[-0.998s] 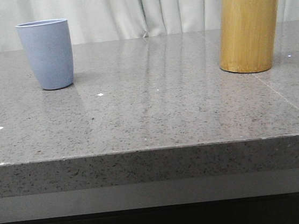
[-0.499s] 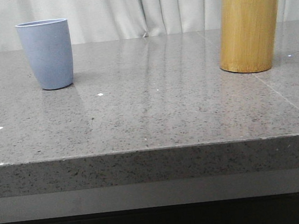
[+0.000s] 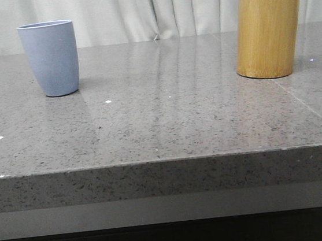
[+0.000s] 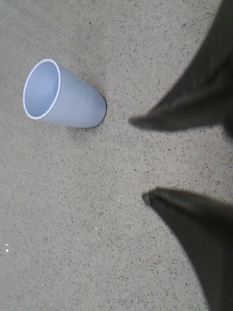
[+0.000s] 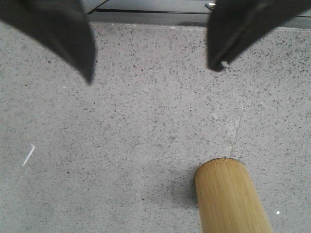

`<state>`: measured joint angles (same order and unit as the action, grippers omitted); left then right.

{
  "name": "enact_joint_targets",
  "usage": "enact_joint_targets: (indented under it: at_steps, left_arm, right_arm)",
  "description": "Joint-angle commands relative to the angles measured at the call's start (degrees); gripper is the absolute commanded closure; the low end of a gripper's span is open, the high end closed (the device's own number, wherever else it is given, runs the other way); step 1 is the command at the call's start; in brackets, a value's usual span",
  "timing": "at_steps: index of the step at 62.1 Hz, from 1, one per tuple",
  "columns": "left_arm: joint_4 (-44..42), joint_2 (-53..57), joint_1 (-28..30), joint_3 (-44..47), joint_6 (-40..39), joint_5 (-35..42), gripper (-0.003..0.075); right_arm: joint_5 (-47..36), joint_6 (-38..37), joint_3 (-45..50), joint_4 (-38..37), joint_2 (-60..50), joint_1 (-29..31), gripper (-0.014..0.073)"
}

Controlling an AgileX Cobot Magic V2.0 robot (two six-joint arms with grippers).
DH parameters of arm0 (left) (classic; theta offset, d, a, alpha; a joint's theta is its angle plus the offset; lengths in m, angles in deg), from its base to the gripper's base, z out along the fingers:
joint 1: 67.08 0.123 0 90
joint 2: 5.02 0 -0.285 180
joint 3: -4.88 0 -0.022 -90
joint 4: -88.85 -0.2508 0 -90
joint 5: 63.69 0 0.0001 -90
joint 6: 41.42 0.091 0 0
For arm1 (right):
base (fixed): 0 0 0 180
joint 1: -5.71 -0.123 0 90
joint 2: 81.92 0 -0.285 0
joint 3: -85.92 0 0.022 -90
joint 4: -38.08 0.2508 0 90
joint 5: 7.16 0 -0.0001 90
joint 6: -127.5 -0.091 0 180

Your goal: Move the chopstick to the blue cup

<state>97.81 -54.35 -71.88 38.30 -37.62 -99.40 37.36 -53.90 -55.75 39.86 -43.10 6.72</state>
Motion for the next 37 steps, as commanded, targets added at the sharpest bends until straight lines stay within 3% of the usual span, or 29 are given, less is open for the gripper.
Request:
enact_joint_targets:
  at_steps: [1,16,37]
  left_arm:
    - [0.8,0.0,0.2,-2.1,0.2,3.7,0.0231]
    - [1.2,-2.7,-3.8,-6.9,1.8,4.8,0.0257]
    - [-1.4,-17.9,-13.0,-19.7,1.9,3.2,0.0272]
  right_arm:
    - [-3.6,0.6,-1.9,-0.8,0.6,0.2,-0.0032]
    - [-3.6,0.6,-1.9,-0.4,0.6,0.2,-0.0029]
    - [-3.4,0.6,-1.9,0.3,0.6,0.2,-0.0029]
